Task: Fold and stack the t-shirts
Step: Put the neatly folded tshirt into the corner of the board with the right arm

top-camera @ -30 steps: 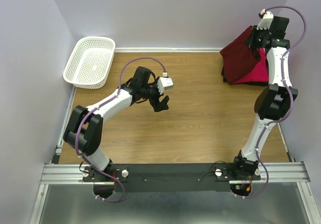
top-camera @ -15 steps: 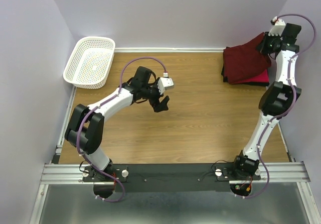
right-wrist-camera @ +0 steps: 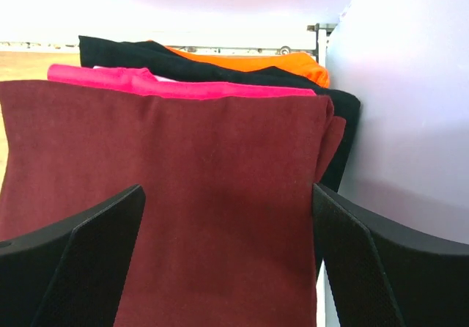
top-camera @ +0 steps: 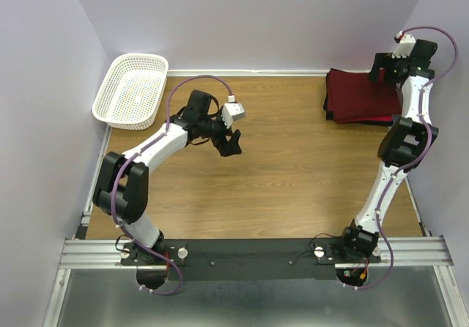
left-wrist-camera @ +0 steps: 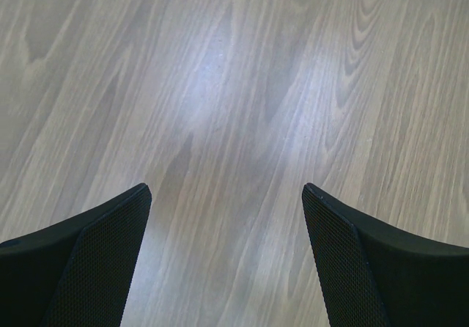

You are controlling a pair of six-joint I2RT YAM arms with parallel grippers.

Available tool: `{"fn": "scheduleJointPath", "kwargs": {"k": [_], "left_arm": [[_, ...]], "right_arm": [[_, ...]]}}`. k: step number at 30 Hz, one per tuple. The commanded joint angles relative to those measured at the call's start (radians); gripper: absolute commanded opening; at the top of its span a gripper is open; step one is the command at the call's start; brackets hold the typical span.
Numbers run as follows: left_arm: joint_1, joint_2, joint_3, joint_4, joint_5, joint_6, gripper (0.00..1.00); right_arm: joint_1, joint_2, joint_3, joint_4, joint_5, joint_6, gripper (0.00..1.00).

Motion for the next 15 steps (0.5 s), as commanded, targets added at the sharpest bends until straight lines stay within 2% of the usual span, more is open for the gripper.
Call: {"fn": "scheduleJointPath", "kwargs": {"k": [1,9,15], "left_arm": [[0.066,-0.066,0.008,0.023,0.058,-0.080,0.92],[0.244,-0.180,0.040,0.014,0.060,-0.123,0.92],[0.310,-0.272,0.094,-0.020,-0.050,-0.126,0.92]], "right_arm": [[-0.006,-0.081,0.009,0.023,0.006,0.006,1.00],[-0.004,-0.300,-0.158,0.015,-0.095,0.110,1.00],[0.007,-0.476,-0.322,-0.002,-0.200,0.196,1.00]]}}
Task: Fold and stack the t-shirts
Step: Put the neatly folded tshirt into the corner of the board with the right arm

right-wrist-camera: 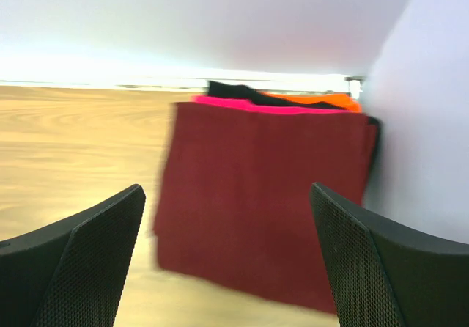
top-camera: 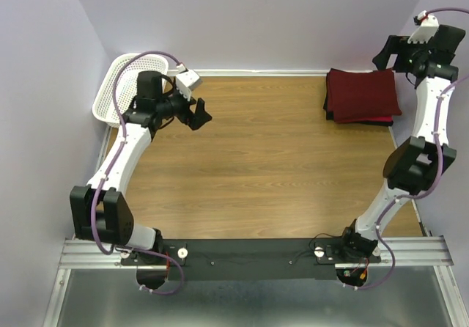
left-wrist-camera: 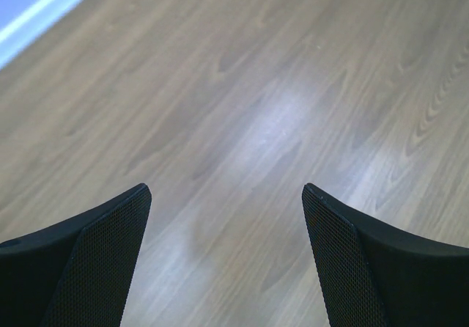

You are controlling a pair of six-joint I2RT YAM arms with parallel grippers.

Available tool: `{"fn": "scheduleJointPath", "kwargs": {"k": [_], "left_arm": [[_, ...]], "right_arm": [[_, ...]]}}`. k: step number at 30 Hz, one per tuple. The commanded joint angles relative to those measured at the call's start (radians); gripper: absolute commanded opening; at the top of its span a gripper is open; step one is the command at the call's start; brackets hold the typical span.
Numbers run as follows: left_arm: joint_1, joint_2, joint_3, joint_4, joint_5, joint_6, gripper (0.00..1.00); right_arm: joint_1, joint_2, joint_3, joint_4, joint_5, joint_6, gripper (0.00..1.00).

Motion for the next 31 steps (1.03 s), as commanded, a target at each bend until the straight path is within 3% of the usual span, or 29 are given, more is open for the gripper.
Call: {"fn": "scheduleJointPath", "kwargs": {"k": [1,9,12,14,20,25,31], "left_arm": [[0.025,-0.081,0.056,-0.033,-0.072,-0.019,0.92],[0.042,-0.209,-0.015,-0.042,-0.164,-0.054,0.92],[0.042,-0.233,-0.071,-0.022,-0.200,-0.085,0.92],[0.045,-0.236,-0.108,-0.023,-0.219,-0.099,0.92],[0.046,-0.239,-0.173,-0.034,-0.249,-0.082,0.92],[0.046,-0.193,-0.165,-0.088,-0.264,-0.057,0.92],[0.048,-0.209,-0.138,-0.091,-0.266,-0.038,0.92]], "right_arm": [[0.007,-0.114,-0.096,-0.020,-0.111,0.095,1.00],[0.073,-0.334,-0.339,-0.095,-0.214,0.149,1.00],[0.156,-0.392,-0.455,-0.094,-0.164,0.150,1.00],[0.283,-0.437,-0.574,-0.092,-0.096,0.129,1.00],[0.444,-0.489,-0.861,-0.016,-0.002,0.137,1.00],[0.490,-0.520,-0.980,0.049,0.008,0.150,1.00],[0.491,-0.573,-0.968,0.059,0.021,0.149,1.00]]}}
